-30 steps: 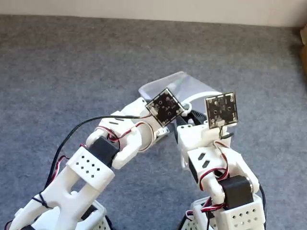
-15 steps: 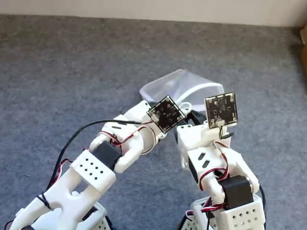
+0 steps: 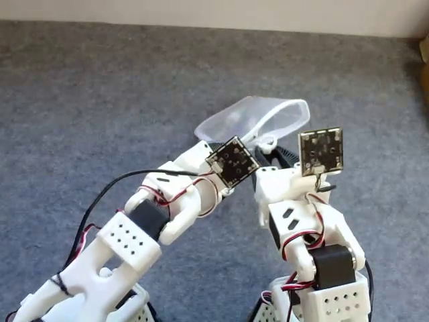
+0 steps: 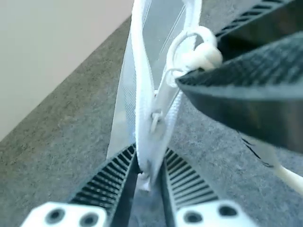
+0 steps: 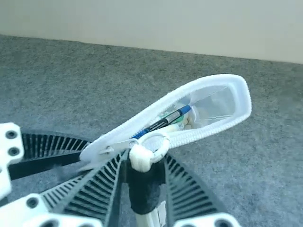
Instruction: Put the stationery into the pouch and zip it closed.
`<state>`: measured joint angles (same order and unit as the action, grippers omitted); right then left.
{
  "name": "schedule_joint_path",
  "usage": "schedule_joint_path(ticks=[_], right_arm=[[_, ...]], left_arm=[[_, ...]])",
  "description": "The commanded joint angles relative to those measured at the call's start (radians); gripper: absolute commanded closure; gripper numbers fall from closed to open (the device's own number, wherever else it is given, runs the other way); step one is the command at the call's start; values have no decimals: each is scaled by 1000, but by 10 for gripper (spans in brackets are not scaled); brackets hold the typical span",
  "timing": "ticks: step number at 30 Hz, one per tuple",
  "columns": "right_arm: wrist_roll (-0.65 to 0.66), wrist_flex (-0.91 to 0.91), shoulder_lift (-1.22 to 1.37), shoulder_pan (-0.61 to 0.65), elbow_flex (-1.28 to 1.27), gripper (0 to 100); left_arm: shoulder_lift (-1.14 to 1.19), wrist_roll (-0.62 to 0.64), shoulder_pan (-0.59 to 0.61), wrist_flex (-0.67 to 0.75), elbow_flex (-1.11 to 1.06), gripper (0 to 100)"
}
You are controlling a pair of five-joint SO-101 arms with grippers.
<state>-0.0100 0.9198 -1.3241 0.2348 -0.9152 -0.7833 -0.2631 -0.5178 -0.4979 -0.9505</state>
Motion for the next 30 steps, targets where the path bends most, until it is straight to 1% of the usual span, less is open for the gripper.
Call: schedule_joint_path(ticks=[1,9,11,15,19,27,30], right_arm=[[-11,-45,-15,-70,7,994],[-6,-47,-12,-77,7,994],[-8,-50,-12,-104,7,994],[-11,-110,-15,-162,-24,994],[-11,-173,-15,-173,-73,994],[-9,-185,-15,-177,-79,994],[-11,-213,-15,-228,-82,994]], left_arm=[[-113,44,25,-31,-1,994],[-137,46,27,-52,-5,995],[-139,46,27,-52,-5,995],[-139,46,27,-52,-8,995],[-139,44,27,-52,-22,995],[-139,44,27,-52,-22,995],[-139,44,27,-52,-22,995]])
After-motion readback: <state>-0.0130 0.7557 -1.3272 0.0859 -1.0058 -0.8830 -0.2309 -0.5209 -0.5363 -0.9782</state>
